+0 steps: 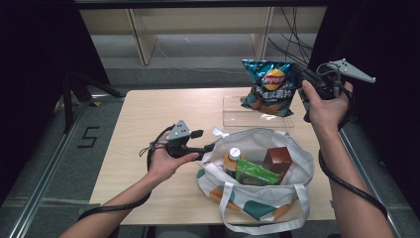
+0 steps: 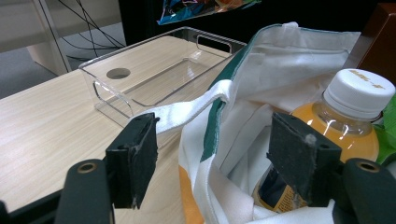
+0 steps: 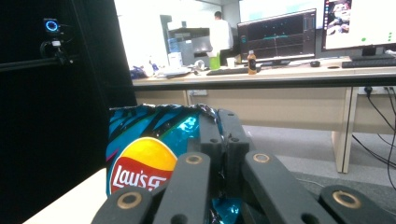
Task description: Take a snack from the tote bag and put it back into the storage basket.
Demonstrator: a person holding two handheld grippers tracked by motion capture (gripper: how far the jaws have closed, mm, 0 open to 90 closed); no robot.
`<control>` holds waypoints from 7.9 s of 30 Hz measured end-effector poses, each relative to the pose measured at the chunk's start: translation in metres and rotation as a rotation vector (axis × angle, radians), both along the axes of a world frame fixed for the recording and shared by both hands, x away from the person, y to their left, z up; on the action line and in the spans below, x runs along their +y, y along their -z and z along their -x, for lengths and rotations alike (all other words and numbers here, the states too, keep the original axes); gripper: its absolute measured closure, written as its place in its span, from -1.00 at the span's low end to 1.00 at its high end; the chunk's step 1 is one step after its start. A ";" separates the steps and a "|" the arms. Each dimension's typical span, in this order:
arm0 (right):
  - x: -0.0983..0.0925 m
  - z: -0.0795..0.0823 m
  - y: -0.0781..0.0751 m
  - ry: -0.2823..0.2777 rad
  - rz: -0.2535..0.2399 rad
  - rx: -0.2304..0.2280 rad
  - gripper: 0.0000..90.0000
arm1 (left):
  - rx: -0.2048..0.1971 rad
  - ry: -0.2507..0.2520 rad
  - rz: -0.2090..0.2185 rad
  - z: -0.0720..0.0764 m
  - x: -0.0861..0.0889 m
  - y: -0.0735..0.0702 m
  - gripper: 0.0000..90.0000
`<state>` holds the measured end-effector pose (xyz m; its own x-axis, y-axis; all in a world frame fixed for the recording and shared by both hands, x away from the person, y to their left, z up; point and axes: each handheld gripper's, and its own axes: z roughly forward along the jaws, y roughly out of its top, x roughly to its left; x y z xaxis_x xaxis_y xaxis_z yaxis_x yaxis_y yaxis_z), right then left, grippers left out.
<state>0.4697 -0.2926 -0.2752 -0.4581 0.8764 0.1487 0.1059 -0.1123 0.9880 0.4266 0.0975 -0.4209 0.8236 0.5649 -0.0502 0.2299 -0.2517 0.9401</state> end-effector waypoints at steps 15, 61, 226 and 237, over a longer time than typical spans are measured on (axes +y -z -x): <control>-0.005 -0.014 0.006 0.032 -0.008 0.021 1.00 | 0.010 0.005 0.006 0.001 0.000 0.000 -0.28; -0.009 -0.054 0.035 0.123 -0.013 0.119 1.00 | 0.000 0.012 0.012 0.000 0.001 0.001 -0.29; -0.030 -0.061 0.086 0.314 0.007 0.288 -0.10 | 0.022 -0.003 0.013 0.005 0.002 0.001 -0.29; -0.030 -0.036 0.078 0.265 0.005 0.287 -0.10 | 0.019 0.008 0.016 0.004 0.002 0.001 -0.29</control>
